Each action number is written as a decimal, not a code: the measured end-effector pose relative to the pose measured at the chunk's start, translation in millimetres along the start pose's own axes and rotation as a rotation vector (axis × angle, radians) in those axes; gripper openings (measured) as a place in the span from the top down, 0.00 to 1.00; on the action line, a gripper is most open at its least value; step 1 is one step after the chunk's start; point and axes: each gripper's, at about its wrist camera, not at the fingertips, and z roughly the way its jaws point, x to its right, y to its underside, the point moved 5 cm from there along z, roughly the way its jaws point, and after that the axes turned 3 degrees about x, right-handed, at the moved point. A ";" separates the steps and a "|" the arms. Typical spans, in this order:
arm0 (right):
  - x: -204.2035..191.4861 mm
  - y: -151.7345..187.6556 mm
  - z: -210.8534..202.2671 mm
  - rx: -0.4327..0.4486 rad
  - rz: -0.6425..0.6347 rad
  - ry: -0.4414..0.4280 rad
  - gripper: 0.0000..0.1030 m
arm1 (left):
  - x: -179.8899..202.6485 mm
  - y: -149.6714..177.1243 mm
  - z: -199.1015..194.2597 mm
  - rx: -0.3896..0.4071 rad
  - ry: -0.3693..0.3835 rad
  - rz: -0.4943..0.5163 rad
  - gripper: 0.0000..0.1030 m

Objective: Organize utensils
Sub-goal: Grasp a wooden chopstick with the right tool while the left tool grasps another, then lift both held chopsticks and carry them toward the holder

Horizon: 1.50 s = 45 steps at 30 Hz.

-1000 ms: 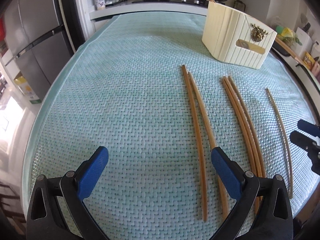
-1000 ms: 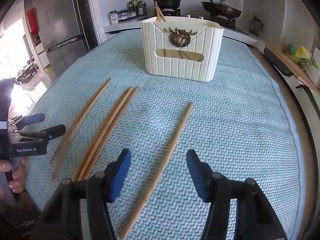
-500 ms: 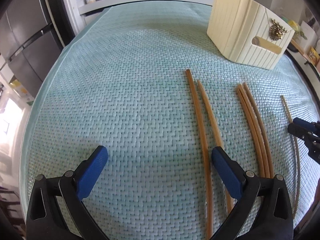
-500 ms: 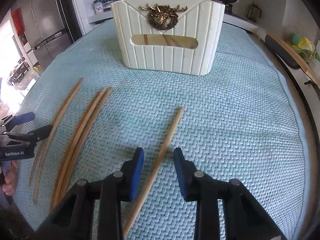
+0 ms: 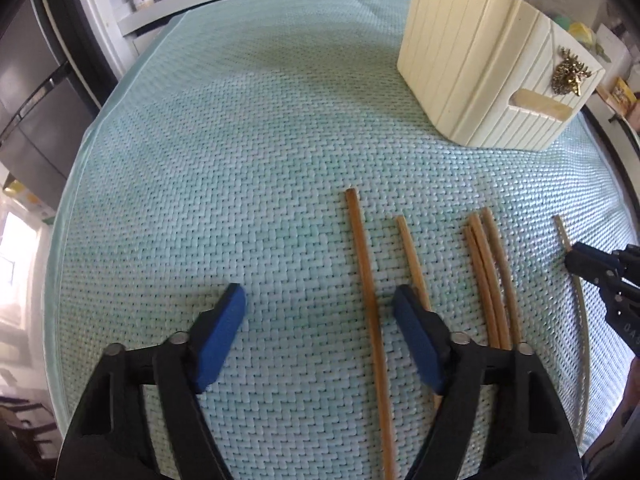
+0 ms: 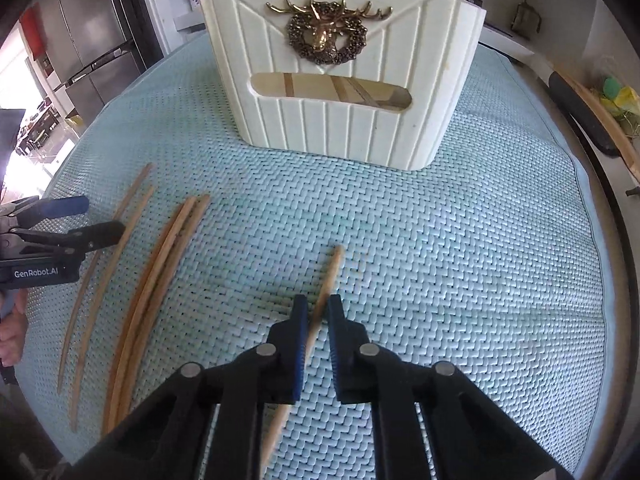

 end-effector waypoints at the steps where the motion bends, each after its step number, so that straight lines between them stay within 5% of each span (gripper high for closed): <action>1: 0.5 -0.6 0.4 0.008 0.002 -0.002 0.94 | 4.6 -0.2 -2.3 0.007 0.010 0.007 0.66; 2: 1.2 -1.0 0.8 0.016 0.006 -0.007 0.94 | 7.9 -0.1 -3.3 0.011 0.012 0.014 0.84; 3: 1.7 -1.3 0.7 0.025 0.011 -0.013 0.94 | 10.6 0.0 -3.4 0.014 0.026 0.016 0.92; 5: 3.7 -2.4 -0.1 0.039 0.027 -0.031 0.94 | 16.0 3.0 -5.6 0.027 0.067 0.002 0.96; 10: 11.6 -0.1 -33.1 0.135 0.088 -0.098 0.94 | 12.4 5.8 -31.0 0.107 0.109 -0.040 0.96; 23: 13.5 -9.5 -183.1 0.483 0.088 -0.184 0.94 | 4.9 -5.7 -183.0 0.463 0.220 -0.089 0.96; 35: 8.1 -17.4 -241.4 0.698 0.039 -0.119 0.94 | 8.7 -9.6 -218.4 0.558 0.265 -0.123 0.96; 45: 16.8 -43.6 -247.0 0.751 0.032 -0.112 0.94 | 10.2 -35.1 -226.7 0.584 0.293 -0.119 0.97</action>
